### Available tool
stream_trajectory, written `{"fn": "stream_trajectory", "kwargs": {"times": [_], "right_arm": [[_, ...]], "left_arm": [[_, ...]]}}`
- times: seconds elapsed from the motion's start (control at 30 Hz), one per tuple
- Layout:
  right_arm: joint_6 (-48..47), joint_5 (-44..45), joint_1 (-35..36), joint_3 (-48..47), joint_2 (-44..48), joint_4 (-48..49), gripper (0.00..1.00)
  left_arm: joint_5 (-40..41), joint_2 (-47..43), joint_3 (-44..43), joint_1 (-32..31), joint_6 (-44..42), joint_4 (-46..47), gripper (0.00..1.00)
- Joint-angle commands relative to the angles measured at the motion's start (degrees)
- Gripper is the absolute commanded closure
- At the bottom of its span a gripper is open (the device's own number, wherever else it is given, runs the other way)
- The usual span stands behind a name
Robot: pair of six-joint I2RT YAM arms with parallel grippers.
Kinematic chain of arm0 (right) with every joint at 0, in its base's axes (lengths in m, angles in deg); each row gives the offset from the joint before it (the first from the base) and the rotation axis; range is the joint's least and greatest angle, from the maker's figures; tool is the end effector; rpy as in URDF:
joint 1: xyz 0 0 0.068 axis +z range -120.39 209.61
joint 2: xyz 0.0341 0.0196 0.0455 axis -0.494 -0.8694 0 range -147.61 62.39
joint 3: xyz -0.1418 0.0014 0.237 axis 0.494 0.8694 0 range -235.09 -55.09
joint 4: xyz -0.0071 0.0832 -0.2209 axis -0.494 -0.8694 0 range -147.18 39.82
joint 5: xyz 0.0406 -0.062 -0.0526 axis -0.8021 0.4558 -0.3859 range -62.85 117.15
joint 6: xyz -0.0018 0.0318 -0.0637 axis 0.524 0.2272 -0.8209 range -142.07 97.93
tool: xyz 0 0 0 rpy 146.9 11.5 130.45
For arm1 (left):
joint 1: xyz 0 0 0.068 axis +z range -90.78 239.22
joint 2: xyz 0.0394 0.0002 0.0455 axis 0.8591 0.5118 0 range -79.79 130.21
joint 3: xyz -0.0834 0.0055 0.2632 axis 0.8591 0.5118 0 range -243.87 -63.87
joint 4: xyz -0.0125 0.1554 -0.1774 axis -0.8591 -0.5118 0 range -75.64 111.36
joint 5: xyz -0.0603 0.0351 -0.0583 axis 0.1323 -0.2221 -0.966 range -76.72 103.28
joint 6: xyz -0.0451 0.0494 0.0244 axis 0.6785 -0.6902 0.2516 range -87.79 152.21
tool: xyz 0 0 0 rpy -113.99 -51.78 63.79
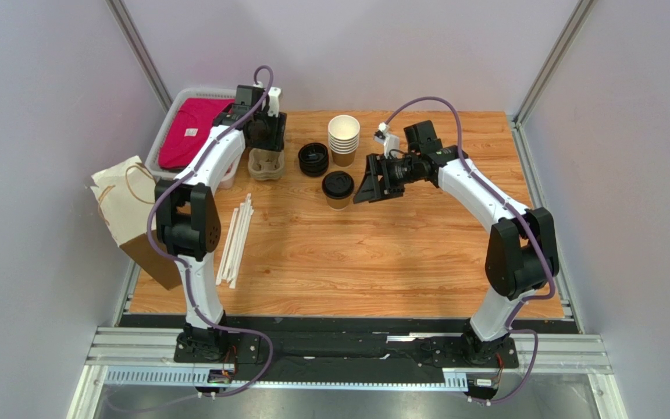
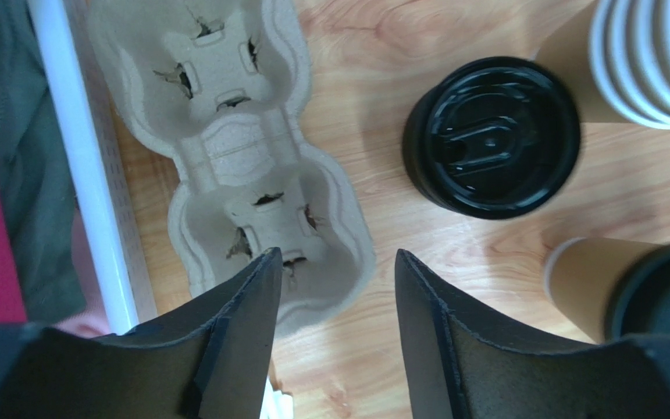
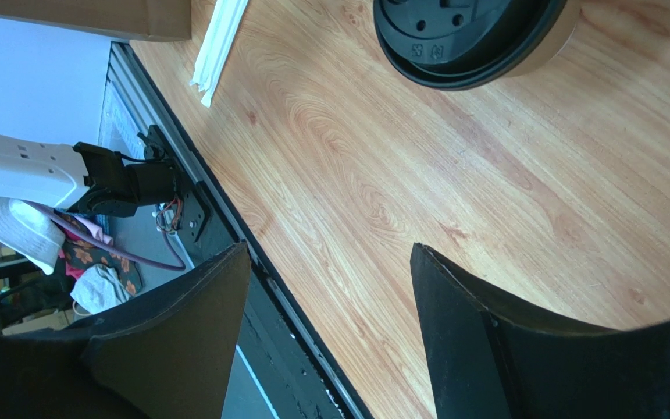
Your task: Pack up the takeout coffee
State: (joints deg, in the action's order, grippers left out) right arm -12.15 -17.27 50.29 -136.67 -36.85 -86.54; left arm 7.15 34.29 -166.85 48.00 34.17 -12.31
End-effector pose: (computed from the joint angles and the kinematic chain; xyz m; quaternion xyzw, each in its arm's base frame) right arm 0.3191 0.1644 0.2749 -0.1989 0.8657 0.4222 0.1809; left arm 0.4385 -0.0933 0.2815 0.0949 0.9171 -0.0931 0.3758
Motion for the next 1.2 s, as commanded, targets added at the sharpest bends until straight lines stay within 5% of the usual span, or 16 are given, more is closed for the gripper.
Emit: {"fn": "stream_trajectory", "kwargs": {"times": [0.0,0.4,1.17], "right_arm": [[-0.60,0.48,-0.38,1.16,1.68,0.15,0.28],[0.55,-0.40,-0.82,1.43,0.54,0.85,0.29],[1.60,-3.30,-2.58,1.25,-1.48,1.11,0.30]], "left_arm": [[1.30,3.06,-5.56,-0.11,-3.71,3.08,0.46],[1.03,14.85,-15.41,0.76,-2.48,5.28,0.66],[2.79,17.58,-15.06,1.47,-2.31,3.26,0.76]]}}
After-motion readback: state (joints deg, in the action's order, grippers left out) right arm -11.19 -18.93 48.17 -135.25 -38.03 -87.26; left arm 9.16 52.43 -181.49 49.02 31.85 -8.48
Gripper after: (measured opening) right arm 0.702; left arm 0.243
